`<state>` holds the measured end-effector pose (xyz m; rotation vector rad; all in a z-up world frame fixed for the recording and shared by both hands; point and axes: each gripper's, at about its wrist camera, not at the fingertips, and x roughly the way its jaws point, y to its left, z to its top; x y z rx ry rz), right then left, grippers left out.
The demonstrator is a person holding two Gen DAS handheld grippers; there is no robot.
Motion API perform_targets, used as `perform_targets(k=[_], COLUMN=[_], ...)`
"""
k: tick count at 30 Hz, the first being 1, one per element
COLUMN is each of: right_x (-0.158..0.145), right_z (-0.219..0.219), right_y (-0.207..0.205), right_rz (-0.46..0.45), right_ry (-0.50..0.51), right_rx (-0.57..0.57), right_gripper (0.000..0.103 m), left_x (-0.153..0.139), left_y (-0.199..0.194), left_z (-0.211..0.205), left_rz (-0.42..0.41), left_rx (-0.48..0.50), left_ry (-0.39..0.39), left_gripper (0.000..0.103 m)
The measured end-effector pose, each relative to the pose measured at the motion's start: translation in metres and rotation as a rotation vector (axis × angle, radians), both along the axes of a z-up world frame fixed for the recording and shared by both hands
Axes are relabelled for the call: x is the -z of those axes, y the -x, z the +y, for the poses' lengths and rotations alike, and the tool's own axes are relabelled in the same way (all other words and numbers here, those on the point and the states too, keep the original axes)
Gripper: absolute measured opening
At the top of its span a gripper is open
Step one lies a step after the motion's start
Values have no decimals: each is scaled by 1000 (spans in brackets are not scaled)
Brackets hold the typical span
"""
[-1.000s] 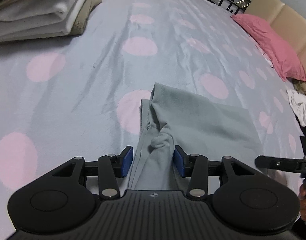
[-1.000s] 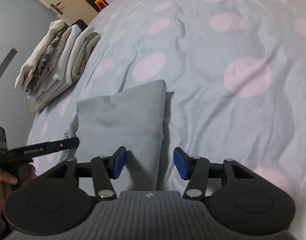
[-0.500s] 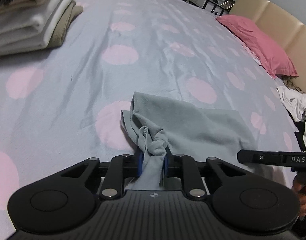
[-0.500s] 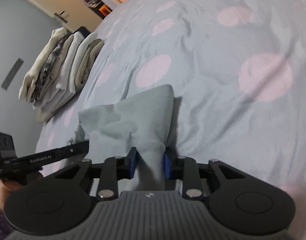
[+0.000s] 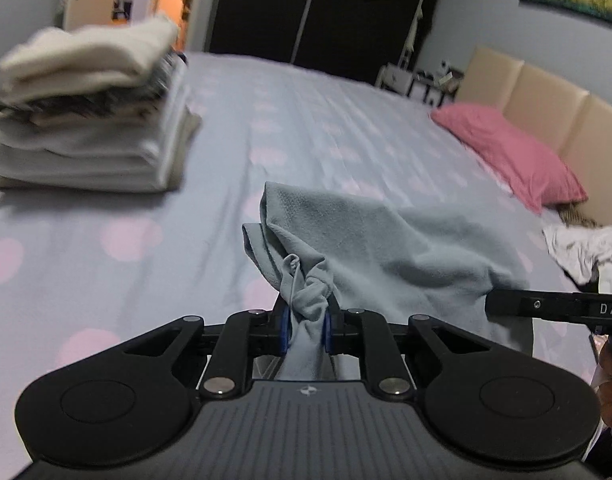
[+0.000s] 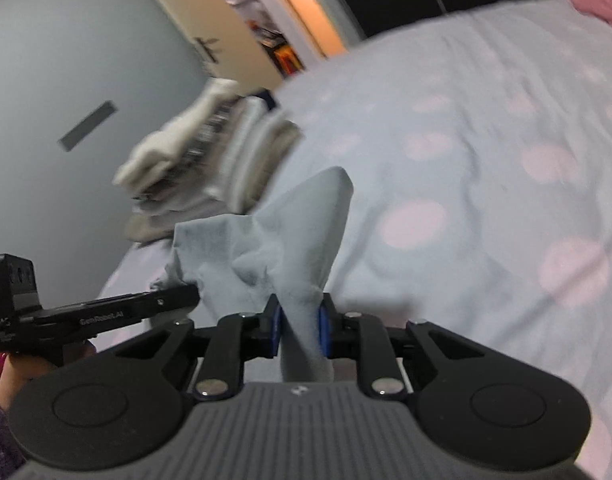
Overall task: Fold clothes
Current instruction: 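Carry the folded shirt with both tools onto the folded clothes stack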
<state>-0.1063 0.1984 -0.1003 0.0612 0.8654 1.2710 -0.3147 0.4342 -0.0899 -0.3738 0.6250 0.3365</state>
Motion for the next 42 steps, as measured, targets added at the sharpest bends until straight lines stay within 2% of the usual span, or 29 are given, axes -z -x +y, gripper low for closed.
perform_targets(k=[5, 9, 14, 21, 23, 28, 35, 42], right_x=[-29, -43, -50, -54, -49, -23, 15, 47], right_z=[16, 38, 79, 141, 160, 206, 272, 315], right_y=[32, 58, 96, 149, 158, 166, 139, 106], right_rz=[-51, -53, 5, 136, 160, 194, 122, 136], right_ry=[-37, -48, -78, -82, -63, 4, 120, 179], right_rx=[-59, -105, -174, -298, -315, -318, -245, -207], right_gripper=[21, 21, 21, 21, 21, 21, 21, 20], left_x=[-32, -56, -81, -111, -105, -53, -1, 44], left_y=[38, 73, 127, 175, 172, 141, 83, 54], left_z=[12, 29, 51, 96, 119, 181, 234, 277], left_rz=[-32, -48, -9, 57, 94, 179, 205, 241], left_rx=[-48, -99, -165, -258, -273, -300, -245, -185], left_ry=[-54, -91, -162, -197, -178, -90, -65, -32], left_gripper=[13, 13, 13, 13, 13, 14, 14, 14])
